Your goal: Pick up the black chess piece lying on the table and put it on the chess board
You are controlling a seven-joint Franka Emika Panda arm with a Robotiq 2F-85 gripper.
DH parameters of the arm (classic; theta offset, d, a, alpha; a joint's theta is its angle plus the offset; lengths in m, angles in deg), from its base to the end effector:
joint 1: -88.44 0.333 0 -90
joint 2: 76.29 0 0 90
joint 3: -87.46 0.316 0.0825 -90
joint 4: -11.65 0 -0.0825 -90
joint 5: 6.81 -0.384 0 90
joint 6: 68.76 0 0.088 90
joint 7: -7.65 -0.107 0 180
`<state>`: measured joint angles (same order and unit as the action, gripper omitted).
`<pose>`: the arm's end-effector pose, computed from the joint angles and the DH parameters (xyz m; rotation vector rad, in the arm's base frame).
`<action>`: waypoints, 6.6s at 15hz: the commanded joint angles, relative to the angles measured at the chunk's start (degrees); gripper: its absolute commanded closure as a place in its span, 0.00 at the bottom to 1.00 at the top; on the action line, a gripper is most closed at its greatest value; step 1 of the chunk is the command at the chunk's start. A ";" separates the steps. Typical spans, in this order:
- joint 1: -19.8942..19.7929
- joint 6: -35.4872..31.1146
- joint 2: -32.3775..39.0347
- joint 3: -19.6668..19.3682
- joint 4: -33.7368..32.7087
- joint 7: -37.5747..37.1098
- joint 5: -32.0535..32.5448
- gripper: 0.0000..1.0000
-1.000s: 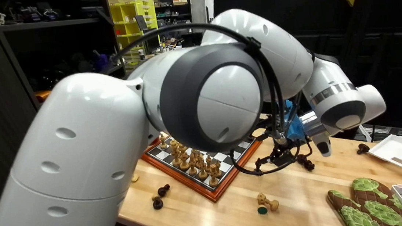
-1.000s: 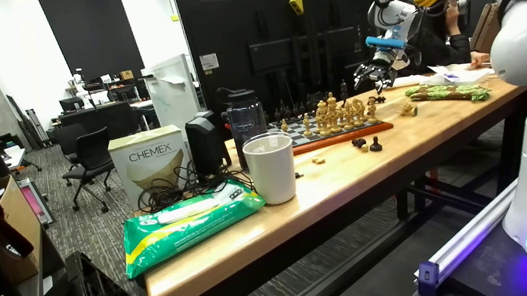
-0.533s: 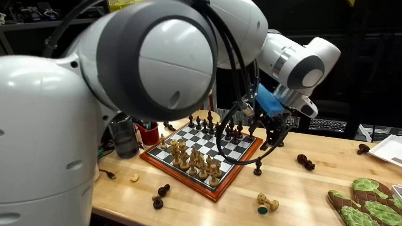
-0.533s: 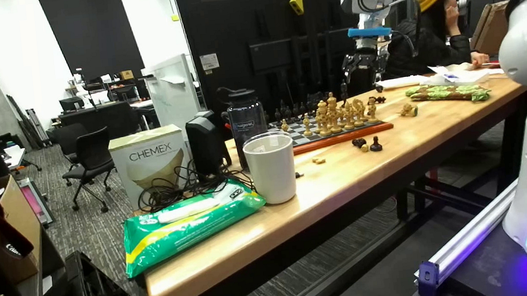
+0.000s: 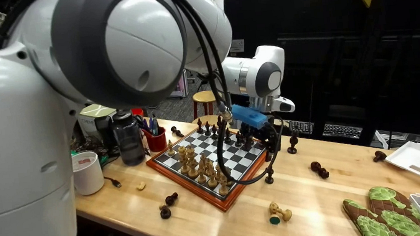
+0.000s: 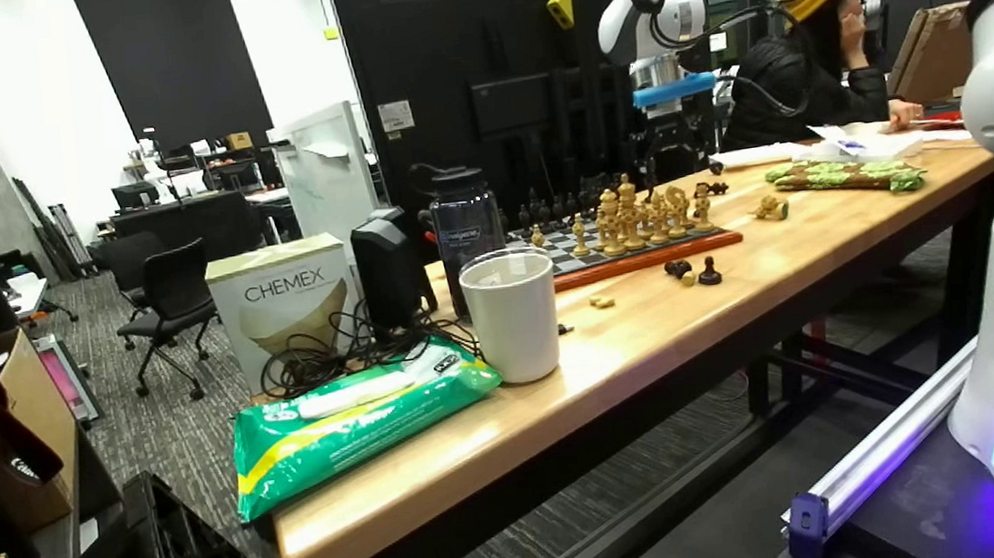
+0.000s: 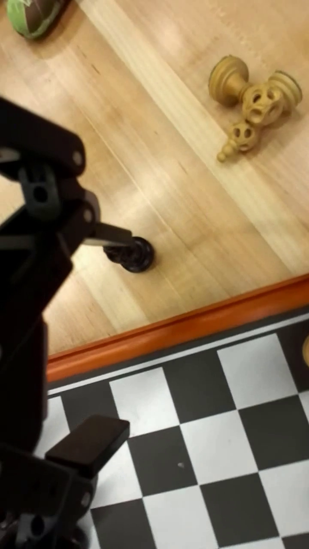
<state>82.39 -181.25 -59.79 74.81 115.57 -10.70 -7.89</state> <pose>0.5844 -0.1880 0.3751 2.9277 -0.9869 -0.2033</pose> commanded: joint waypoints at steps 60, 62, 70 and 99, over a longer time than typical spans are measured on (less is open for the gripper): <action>-4.77 -13.12 -3.28 3.14 7.94 27.07 5.13 0.94; -4.45 -12.85 -3.29 3.39 6.96 27.15 5.66 0.94; -2.75 -11.24 0.17 5.79 -1.77 28.97 5.71 0.94; -4.12 -4.36 12.19 8.61 -17.73 32.86 3.21 0.94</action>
<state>79.00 -186.97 -47.45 82.56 98.42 21.10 -3.50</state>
